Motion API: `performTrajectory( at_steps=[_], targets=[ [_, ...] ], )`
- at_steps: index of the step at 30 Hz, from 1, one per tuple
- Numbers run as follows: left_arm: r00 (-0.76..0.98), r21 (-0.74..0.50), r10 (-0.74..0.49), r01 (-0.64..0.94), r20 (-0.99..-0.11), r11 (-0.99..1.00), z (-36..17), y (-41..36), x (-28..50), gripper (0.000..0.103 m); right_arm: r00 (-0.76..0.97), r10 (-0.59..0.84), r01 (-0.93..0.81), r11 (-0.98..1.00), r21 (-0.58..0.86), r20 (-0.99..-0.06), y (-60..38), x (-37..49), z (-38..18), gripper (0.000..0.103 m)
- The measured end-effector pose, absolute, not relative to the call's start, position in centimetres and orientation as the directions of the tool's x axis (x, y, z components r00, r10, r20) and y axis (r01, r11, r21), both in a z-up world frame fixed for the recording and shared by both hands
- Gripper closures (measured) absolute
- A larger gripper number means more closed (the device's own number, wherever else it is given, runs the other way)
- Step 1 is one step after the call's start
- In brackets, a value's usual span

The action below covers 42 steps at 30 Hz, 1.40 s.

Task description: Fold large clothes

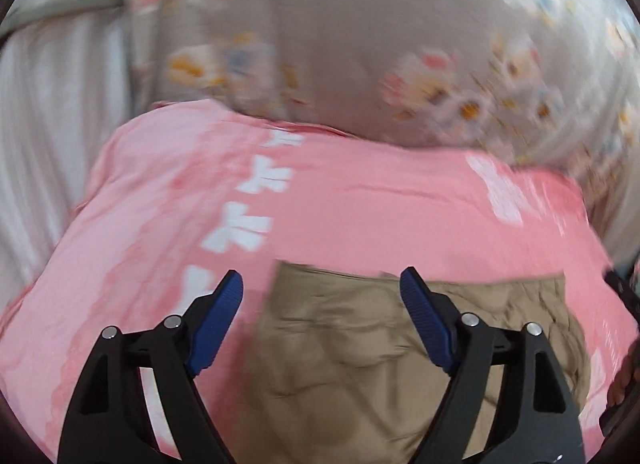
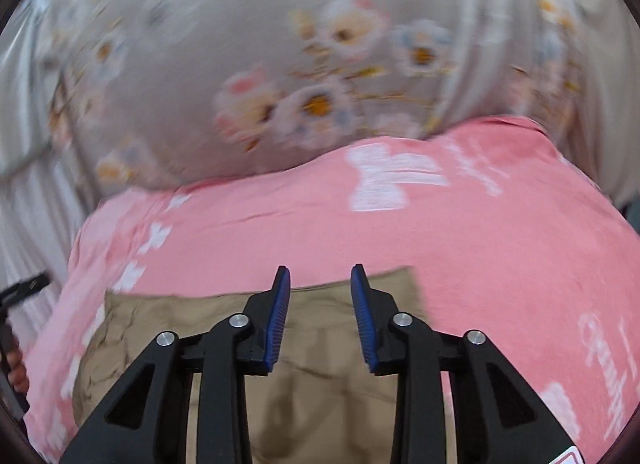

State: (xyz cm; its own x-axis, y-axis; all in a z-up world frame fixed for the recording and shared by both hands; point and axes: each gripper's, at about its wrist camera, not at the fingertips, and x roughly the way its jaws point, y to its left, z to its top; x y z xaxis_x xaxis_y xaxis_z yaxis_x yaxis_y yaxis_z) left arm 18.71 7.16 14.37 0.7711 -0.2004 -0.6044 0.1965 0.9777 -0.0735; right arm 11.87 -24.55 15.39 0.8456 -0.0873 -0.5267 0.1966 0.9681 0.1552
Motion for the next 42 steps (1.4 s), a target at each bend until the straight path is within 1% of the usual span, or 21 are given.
performTrajectory(
  at_steps=[2, 3, 4, 5, 7, 10, 12, 13, 15, 20, 42],
  targets=[
    [0.764, 0.031, -0.153, 0.221, -0.627, 0.975, 13.3, 2.4, 19.9, 0.034, 0.821, -0.072, 0.172, 0.977, 0.126, -0.567, -22.5, 14.5, 14.3, 0.081],
    [0.757, 0.064, -0.142, 0.237, -0.638, 0.969, 12.5, 0.3, 20.5, 0.035, 0.805, -0.055, 0.161, 0.979, 0.128, -0.59, -22.0, 15.6, 13.5, 0.082],
    [0.744, 0.072, -0.143, 0.249, -0.653, 0.966, 11.7, -1.3, 21.1, 0.036, 0.793, -0.05, 0.159, 0.979, 0.126, -0.608, -21.8, 16.3, 12.8, 0.084],
    [0.734, 0.067, -0.146, 0.253, -0.664, 0.965, 11.1, -2.1, 21.6, 0.038, 0.781, -0.061, 0.165, 0.98, 0.111, -0.621, -21.7, 17.0, 12.0, 0.084],
    [0.71, 0.048, -0.154, 0.256, -0.688, 0.965, 9.8, -3.5, 22.3, 0.038, 0.76, -0.084, 0.184, 0.979, 0.089, -0.645, -22.2, 17.9, 10.7, 0.084],
    [0.676, 0.045, -0.14, 0.248, -0.723, 0.968, 7.7, -4.6, 23.4, 0.038, 0.708, -0.086, 0.216, 0.971, 0.099, -0.701, -24.1, 19.0, 7.9, 0.084],
    [0.656, 0.042, -0.122, 0.229, -0.745, 0.972, 5.9, -5.0, 24.1, 0.038, 0.688, -0.075, 0.227, 0.967, 0.115, -0.722, -25.1, 19.3, 6.1, 0.084],
    [0.647, 0.029, -0.123, 0.219, -0.753, 0.975, 5.2, -4.9, 24.4, 0.038, 0.687, -0.063, 0.23, 0.964, 0.135, -0.724, -25.5, 19.3, 5.4, 0.086],
    [0.648, 0.009, -0.127, 0.202, -0.751, 0.979, 4.3, -4.6, 24.7, 0.038, 0.691, -0.051, 0.232, 0.96, 0.155, -0.721, -25.8, 19.5, 4.9, 0.087],
    [0.656, -0.032, -0.144, 0.18, -0.74, 0.983, 3.1, -4.2, 25.5, 0.036, 0.689, -0.049, 0.229, 0.961, 0.153, -0.723, -25.7, 20.2, 4.0, 0.087],
    [0.669, -0.023, -0.132, 0.169, -0.732, 0.985, 1.5, -4.7, 26.1, 0.034, 0.691, -0.074, 0.241, 0.962, 0.132, -0.719, -25.3, 21.1, 2.5, 0.087]
  ],
)
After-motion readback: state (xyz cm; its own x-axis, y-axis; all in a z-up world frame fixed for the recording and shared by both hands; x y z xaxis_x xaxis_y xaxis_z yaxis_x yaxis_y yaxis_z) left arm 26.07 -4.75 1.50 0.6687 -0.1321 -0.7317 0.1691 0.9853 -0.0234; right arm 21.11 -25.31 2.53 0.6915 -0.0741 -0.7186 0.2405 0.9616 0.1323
